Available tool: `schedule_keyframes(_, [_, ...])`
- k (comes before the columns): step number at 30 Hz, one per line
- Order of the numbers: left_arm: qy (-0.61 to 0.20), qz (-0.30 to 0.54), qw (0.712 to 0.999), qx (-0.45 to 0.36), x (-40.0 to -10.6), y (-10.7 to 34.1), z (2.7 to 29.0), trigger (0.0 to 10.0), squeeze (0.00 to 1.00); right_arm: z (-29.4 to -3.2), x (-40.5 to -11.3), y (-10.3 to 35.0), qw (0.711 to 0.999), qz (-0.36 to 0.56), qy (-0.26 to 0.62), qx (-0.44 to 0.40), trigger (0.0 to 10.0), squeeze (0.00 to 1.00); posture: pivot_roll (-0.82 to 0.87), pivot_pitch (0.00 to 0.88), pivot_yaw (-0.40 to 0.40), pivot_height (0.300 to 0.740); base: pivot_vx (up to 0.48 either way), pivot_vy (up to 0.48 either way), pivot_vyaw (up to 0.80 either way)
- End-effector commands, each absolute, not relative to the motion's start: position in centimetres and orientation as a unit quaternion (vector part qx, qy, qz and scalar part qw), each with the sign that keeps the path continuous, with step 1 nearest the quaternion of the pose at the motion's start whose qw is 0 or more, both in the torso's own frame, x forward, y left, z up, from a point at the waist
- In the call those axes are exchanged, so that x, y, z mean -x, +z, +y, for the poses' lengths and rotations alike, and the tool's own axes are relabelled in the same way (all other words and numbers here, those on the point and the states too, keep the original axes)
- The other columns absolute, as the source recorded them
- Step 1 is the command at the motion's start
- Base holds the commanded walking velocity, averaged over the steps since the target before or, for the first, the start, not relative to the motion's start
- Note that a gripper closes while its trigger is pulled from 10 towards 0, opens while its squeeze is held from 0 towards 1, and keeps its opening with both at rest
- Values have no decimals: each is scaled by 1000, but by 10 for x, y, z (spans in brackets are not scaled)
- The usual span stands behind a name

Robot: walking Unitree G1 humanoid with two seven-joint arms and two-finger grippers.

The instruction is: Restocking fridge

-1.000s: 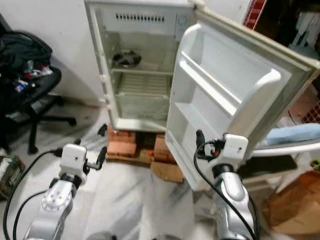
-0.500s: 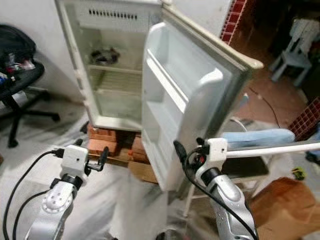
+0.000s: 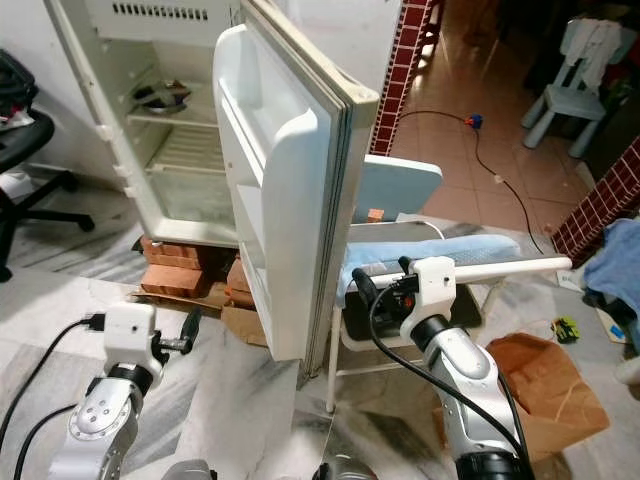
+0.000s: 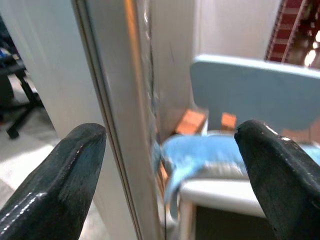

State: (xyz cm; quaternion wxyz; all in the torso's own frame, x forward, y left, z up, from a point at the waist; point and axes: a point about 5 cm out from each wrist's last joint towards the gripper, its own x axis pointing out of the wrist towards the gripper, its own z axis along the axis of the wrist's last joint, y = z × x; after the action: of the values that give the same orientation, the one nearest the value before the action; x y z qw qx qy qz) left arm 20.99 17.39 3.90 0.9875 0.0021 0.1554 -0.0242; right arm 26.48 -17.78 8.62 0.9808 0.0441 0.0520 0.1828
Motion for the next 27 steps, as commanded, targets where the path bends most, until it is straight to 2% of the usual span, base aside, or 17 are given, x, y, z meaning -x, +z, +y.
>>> schedule_keyframes(1, [-17,184,983,11,-206,34,179,10000,0,-176,-272,97,983,24,180,-38,10000,1000,72,32,-52,740,0,0,0])
schedule_keyframes(7, [-34,223,974,12,-204,27,175,10000,0,-168,-284,112,979,-5,199,-51,10000,1000,73,29,-52,740,0,0,0])
schedule_keyframes(8, [-41,223,974,10,-205,28,174,10000,0,-161,-290,119,974,-14,219,-57,10000,639,72,28,-50,740,0,0,0])
schedule_keyframes(9, [-42,226,973,10,-205,28,174,10000,0,-158,-293,123,972,-20,225,-63,10000,353,70,28,-50,740,0,0,0])
schedule_keyframes(10, [-44,230,972,9,-205,27,173,10000,0,-152,-301,133,971,-34,227,-71,10000,239,73,25,-52,740,0,0,0])
schedule_keyframes(12, [-45,232,972,8,-205,26,172,10000,0,-150,-305,137,971,-41,226,-73,10000,239,73,25,-52,740,0,0,0])
schedule_keyframes(13, [-45,233,971,7,-205,26,172,10000,0,-149,-308,141,970,-46,225,-78,10000,0,76,24,-53,740,0,0,0])
schedule_keyframes(22, [-47,243,969,-1,-206,26,172,10000,0,-124,-321,159,963,-65,235,-115,10000,0,82,22,-56,740,0,0,0])
schedule_keyframes(23, [-47,244,969,-2,-206,26,172,10000,0,-107,-311,165,937,-57,303,-165,10000,0,84,25,-55,740,0,0,0])
schedule_keyframes(24, [-47,244,969,-2,-206,26,172,10000,0,-107,-311,165,937,-57,303,-165,10000,0,84,25,-55,740,0,0,0])
schedule_keyframes(26, [-50,245,968,-7,-205,26,171,10000,0,-83,-277,177,858,-45,460,-225,10000,0,81,24,-54,740,0,0,0])
schedule_keyframes(27, [-50,246,968,-7,-205,26,171,10000,0,-82,-270,178,845,-41,482,-229,10000,0,80,25,-54,740,0,0,0])
